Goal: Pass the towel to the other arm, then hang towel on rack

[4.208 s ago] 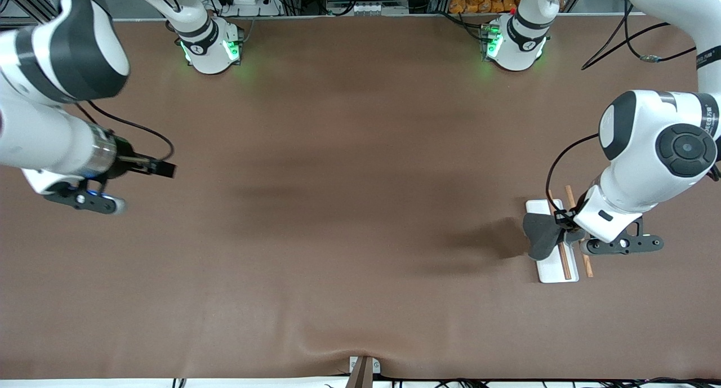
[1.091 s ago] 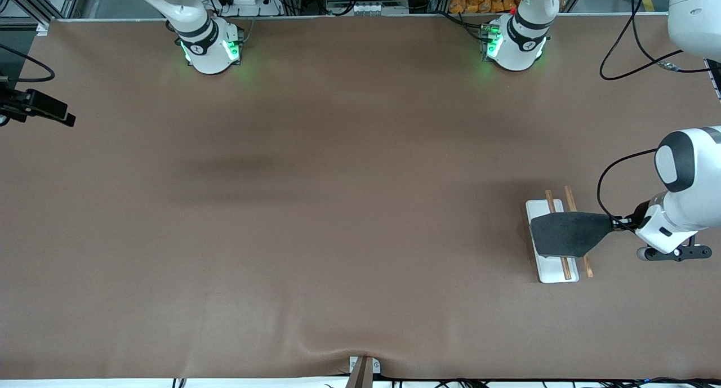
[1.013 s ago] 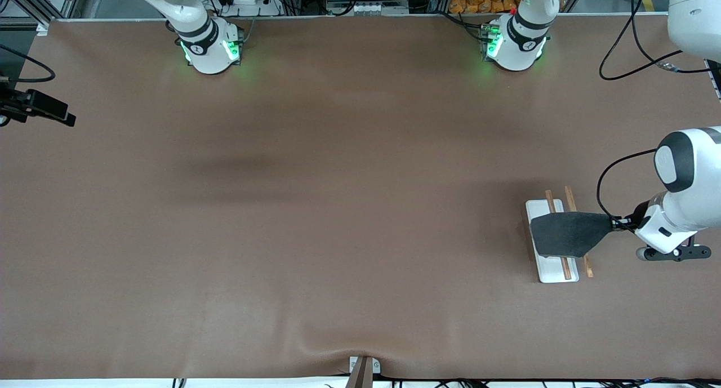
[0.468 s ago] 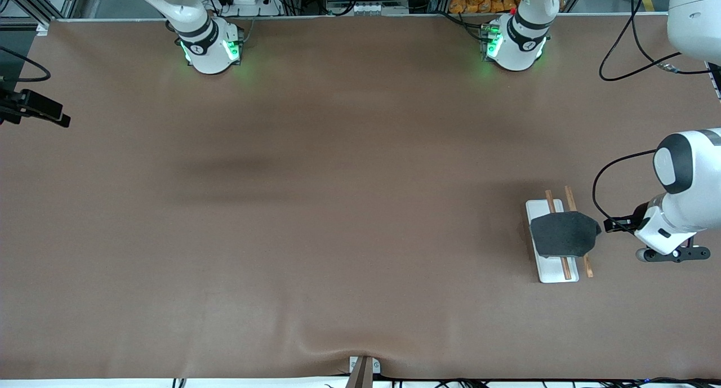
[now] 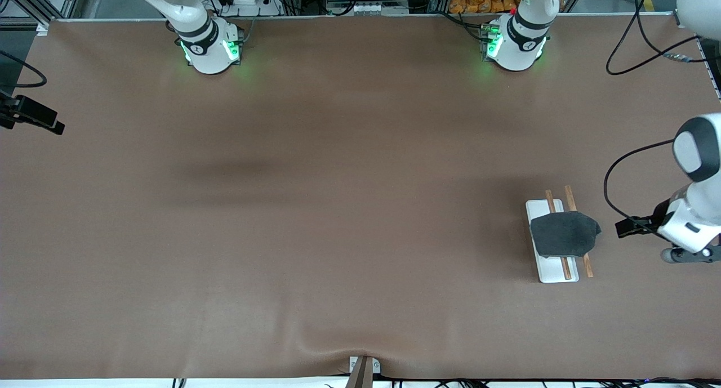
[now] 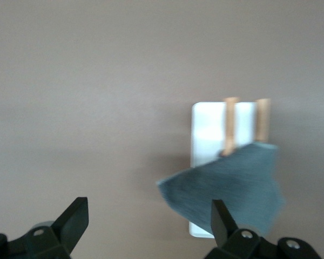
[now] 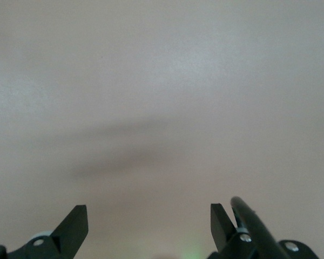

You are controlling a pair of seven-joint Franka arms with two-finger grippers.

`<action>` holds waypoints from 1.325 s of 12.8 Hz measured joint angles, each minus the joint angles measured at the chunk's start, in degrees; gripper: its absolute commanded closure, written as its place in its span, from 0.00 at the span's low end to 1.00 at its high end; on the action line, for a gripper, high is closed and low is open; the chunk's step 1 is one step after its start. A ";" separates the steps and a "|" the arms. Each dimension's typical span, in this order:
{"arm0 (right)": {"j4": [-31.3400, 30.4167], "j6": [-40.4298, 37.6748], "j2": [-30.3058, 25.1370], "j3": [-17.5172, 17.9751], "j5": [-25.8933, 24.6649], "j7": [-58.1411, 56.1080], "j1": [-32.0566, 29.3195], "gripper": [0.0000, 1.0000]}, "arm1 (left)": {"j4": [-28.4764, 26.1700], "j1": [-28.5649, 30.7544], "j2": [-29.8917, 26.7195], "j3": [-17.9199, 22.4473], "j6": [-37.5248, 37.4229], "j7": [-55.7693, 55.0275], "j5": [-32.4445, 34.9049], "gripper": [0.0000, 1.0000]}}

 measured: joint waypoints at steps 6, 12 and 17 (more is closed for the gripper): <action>0.75 0.09 -0.01 0.01 0.02 0.89 -0.04 0.00 | 3.20 -0.27 -7.42 -2.50 -11.87 -0.08 -5.28 0.00; 1.21 -0.05 -0.01 0.11 0.03 0.90 -0.04 0.00 | 4.17 -0.26 -13.22 -3.30 -19.63 -0.16 -5.39 0.00; 1.21 -0.08 -0.01 0.11 0.03 0.90 -0.04 0.00 | 4.26 -0.56 -17.33 -6.58 -23.71 -6.08 -5.44 0.00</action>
